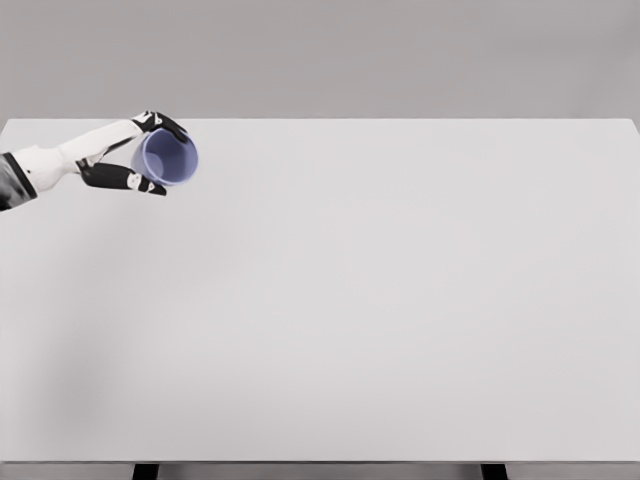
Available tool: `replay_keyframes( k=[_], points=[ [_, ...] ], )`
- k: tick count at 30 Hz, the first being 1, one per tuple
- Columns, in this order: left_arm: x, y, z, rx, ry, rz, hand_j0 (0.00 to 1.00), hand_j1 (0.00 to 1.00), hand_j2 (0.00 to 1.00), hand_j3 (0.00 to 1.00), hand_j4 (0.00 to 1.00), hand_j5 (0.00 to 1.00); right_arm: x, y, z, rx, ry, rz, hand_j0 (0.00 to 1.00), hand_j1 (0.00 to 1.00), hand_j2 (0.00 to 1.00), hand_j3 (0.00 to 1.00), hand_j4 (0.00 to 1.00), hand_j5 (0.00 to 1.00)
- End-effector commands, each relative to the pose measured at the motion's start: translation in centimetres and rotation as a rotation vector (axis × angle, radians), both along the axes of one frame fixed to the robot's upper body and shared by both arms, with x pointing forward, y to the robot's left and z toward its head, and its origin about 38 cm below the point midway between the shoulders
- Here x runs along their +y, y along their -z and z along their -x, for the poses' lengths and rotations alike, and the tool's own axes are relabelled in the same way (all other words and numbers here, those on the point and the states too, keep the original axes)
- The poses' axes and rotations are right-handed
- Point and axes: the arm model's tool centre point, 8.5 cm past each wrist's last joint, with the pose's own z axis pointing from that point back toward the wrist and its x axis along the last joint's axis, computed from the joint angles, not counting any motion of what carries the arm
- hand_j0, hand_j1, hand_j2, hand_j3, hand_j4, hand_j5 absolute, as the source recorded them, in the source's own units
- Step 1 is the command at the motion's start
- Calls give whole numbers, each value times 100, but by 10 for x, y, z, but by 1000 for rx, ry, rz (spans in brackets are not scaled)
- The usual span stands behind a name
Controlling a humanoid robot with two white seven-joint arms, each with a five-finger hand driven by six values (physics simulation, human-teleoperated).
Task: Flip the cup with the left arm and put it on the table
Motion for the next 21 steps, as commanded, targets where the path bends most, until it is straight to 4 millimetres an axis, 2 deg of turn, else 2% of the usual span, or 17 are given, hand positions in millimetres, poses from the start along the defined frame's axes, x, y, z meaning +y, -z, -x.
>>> replay_keyframes(
  k=[1, 6, 11, 13, 15, 21],
  points=[
    [0, 9, 0, 26, -7, 8, 39, 39, 39, 39, 39, 39, 0, 0, 0, 0, 0, 0, 100, 100, 100, 100, 100, 100],
    [-7, 13, 0, 37, 7, 10, 39, 39, 39, 39, 39, 39, 0, 0, 0, 0, 0, 0, 100, 100, 100, 100, 100, 100],
    [-18, 6, -5, 71, -11, 248, 45, 45, 45, 45, 45, 45, 0, 0, 0, 0, 0, 0, 100, 100, 100, 100, 100, 100],
    [-18, 9, -13, 196, -94, 385, 45, 45, 45, 45, 45, 45, 0, 0, 0, 0, 0, 0, 100, 100, 100, 100, 100, 100],
    [-20, 9, -16, 230, -111, 419, 45, 45, 45, 45, 45, 45, 0, 0, 0, 0, 0, 0, 100, 100, 100, 100, 100, 100],
    [-51, 27, -21, 298, -93, 460, 45, 45, 45, 45, 45, 45, 0, 0, 0, 0, 0, 0, 100, 100, 100, 100, 100, 100]
  ],
)
